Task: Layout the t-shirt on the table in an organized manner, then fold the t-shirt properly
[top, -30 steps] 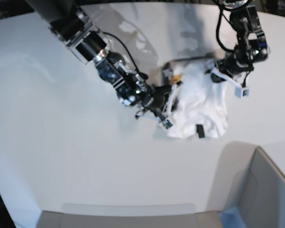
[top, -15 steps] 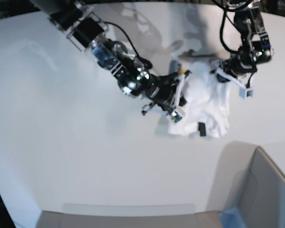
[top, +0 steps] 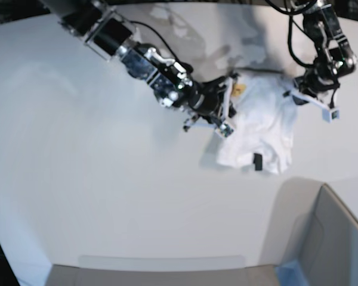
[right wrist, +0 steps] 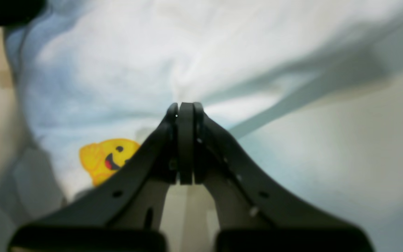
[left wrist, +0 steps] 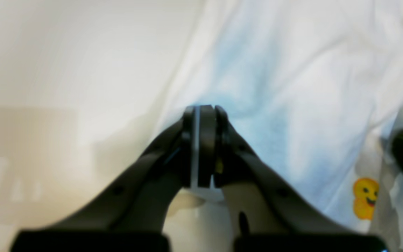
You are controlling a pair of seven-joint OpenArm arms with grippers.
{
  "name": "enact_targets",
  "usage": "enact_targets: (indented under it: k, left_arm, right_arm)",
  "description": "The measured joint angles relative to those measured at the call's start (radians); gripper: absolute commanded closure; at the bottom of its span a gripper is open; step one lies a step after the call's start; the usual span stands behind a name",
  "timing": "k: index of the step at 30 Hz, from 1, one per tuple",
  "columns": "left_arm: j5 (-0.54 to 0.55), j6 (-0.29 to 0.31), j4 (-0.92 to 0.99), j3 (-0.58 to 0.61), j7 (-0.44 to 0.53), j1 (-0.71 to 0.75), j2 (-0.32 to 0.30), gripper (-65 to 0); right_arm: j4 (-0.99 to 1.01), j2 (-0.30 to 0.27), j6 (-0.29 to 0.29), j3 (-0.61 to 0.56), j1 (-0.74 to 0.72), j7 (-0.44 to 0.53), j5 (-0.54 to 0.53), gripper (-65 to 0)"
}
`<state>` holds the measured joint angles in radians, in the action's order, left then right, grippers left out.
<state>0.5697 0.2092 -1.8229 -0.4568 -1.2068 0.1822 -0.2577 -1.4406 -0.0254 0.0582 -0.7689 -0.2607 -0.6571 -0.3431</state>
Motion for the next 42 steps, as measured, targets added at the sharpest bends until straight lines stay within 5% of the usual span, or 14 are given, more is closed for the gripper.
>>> enact_targets:
  k: [8,20,31,42]
  left_arm:
    - [0.007,0.005,-0.163,-0.001,0.025,-0.003,0.003,0.0]
    - [0.004,0.001,-0.189,-0.002,0.378,0.066,0.118,0.0]
    - [0.0,-0.004,-0.19,-0.002,0.655,0.084,0.197,0.0]
    - [0.001,-0.006,-0.19,-0.002,0.778,0.251,0.194,0.0]
  right_arm:
    - [-0.288,-0.092,-0.005,0.055,0.062,0.005,-0.005,0.0]
    - [-0.595,-0.257,0.0,0.315,0.284,0.003,0.063,0.0]
    - [-0.604,-0.267,-0.01,0.411,0.572,0.44,0.402,0.0]
    - [-0.605,-0.267,-0.005,0.52,0.695,0.511,0.403,0.0]
